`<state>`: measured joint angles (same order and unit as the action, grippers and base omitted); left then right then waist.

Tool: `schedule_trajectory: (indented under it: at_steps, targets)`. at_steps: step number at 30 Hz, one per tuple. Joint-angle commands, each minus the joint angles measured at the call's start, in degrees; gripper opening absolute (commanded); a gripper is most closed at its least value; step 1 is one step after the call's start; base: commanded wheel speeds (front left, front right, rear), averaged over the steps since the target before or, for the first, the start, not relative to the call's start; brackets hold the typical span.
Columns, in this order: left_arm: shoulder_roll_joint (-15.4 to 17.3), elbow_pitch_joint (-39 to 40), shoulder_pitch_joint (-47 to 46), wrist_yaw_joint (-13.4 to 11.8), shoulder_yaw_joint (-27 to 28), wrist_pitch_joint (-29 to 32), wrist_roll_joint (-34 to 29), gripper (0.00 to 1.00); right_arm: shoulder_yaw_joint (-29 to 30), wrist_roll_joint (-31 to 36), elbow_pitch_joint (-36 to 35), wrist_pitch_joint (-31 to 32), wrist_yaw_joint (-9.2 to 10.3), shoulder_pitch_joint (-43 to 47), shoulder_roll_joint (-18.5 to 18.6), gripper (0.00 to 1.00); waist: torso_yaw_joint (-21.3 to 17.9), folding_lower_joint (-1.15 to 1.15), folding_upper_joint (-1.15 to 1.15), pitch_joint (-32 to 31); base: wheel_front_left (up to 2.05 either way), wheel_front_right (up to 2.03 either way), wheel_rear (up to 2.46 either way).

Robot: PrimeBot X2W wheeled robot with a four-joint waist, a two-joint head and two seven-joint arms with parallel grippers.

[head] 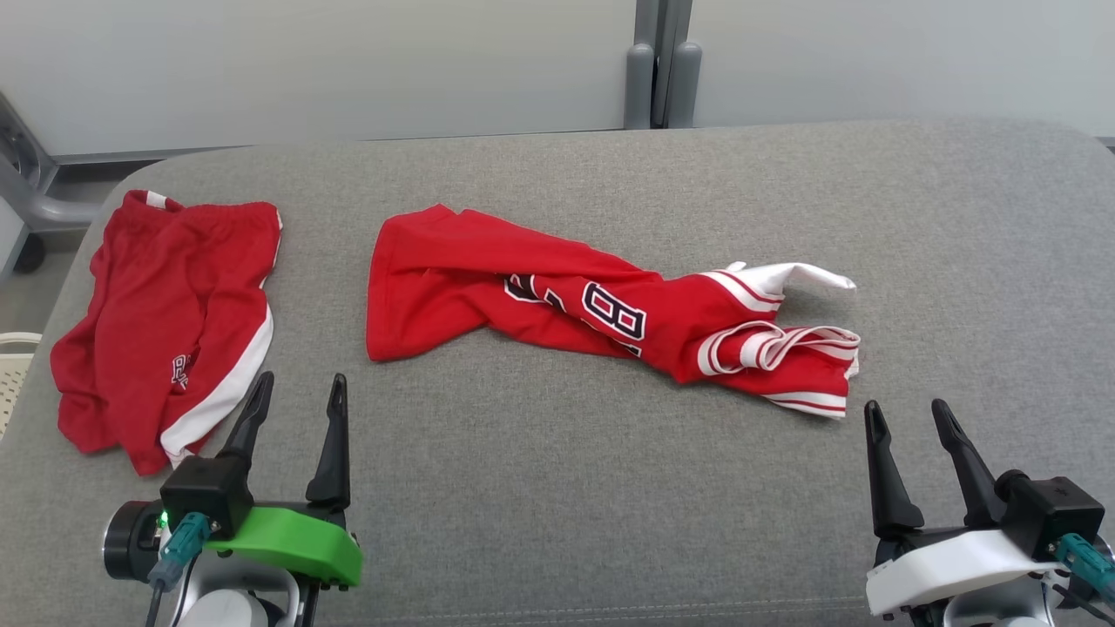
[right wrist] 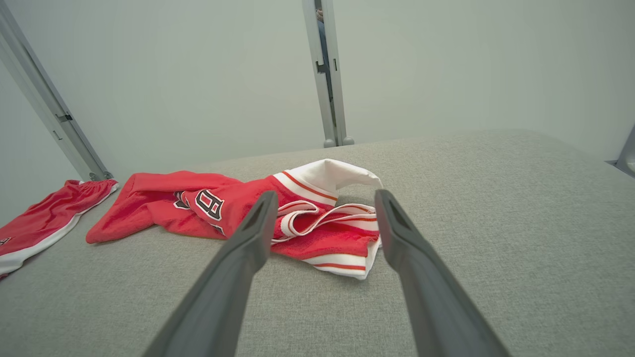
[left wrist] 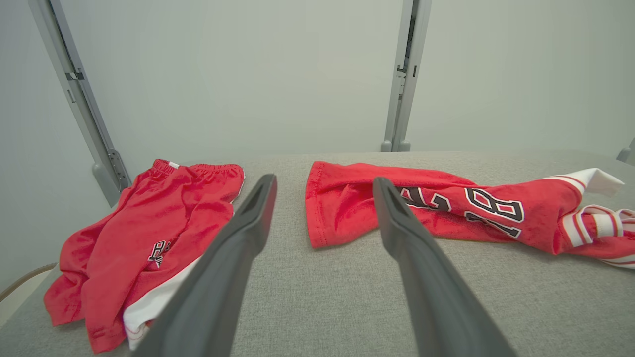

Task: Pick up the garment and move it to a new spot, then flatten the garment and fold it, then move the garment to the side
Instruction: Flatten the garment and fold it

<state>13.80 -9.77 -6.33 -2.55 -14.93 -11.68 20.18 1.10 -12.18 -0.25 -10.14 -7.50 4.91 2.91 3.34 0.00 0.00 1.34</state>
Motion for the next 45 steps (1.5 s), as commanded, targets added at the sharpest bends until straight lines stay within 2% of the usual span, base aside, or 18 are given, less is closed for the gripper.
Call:
schedule_trajectory:
  at_steps: [1, 24, 33, 39, 45]
  targets:
    - [0.5, 0.1, 1.1, -0.3, 0.2, 0.0, 0.2, 1.0, -0.2, -0.3, -0.7, 0.3, 0.02, 0.9, 0.1, 1.0, -0.1, 0.0, 0.0, 0.0, 0.0, 0.0, 0.0]
    - [1.1, 1.0, -0.2, -1.6, -0.8, 1.1, 0.6, 1.0, -1.2, -1.1, -2.1, 1.1, 0.02, 0.8, 0.1, 1.0, 0.1, 0.0, 0.0, 1.0, 0.0, 0.0, 0.0]
    - [2.9, -0.7, -7.2, 1.9, -1.7, 9.1, 2.9, 1.0, -2.0, -0.6, -2.9, 1.4, 0.02, -1.4, 0.1, 1.0, -1.8, 0.0, 0.0, 4.5, 0.0, 0.0, 0.0]
    - [3.9, -6.5, -18.5, 6.2, -1.9, 18.9, 7.1, 1.0, -3.6, -1.0, -2.2, 0.5, 0.02, -4.3, 0.1, 1.0, -6.4, 0.0, 0.0, 9.6, 0.0, 0.0, 0.0]
    - [5.2, -16.5, -30.1, 9.0, -2.1, 24.8, 10.8, 1.0, -6.6, -2.5, 0.3, -1.6, 0.02, -7.8, 0.1, 1.0, -12.0, 0.0, 0.0, 14.1, 0.0, 0.0, 0.0]
